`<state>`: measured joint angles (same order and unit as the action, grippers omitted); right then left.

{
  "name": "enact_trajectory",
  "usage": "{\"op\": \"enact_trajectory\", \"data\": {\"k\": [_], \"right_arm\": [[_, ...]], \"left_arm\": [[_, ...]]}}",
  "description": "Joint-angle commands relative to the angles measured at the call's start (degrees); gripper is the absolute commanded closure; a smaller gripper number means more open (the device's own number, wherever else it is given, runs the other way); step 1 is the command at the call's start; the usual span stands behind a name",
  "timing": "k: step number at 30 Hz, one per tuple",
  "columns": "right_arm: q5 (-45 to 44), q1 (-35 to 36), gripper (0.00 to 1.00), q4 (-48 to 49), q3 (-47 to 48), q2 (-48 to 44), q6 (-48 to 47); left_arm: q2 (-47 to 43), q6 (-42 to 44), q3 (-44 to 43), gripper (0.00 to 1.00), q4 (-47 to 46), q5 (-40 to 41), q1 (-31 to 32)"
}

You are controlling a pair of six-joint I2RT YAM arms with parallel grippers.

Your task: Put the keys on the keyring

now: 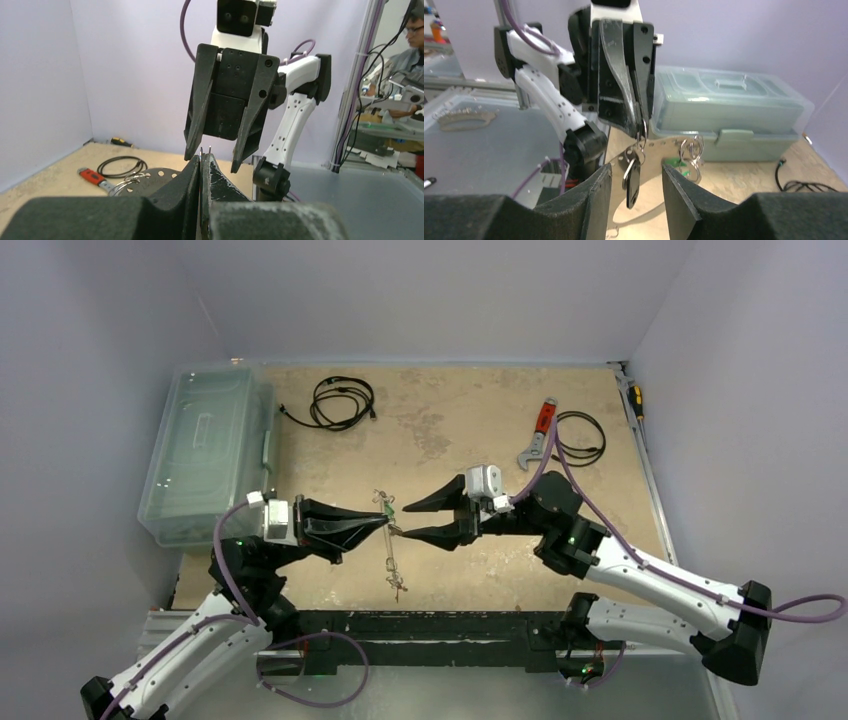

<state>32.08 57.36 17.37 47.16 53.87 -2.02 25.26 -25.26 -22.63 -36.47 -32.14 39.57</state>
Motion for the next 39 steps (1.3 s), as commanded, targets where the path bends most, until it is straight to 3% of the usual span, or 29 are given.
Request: {"op": "enact_trajectory", "data": {"k": [1,21,33,39], "right_arm": [[3.0,0.2,0.56,11.2,0.1,1.0,5.1],[7.7,0.2,0.7,18.6,2.9,7.3,9.7],[7.5,0.2,0.65,19.8,3.4,7.6,10.7],[8.3,0.2,0.74,21.2,3.7,9.0,12.0]], "left_arm": [[-0.1,-5.6,1.6,1.0,-12.2,2.4,0.3],[-0.5,-7.2,3.0,1.0,-14.2,1.5,-0.1],[-0.6,-7.9,3.0,1.0,-13.5,1.3,-1.3],[0.0,-8.7,3.1,1.0,-14.1,0.7,-2.2]]}}
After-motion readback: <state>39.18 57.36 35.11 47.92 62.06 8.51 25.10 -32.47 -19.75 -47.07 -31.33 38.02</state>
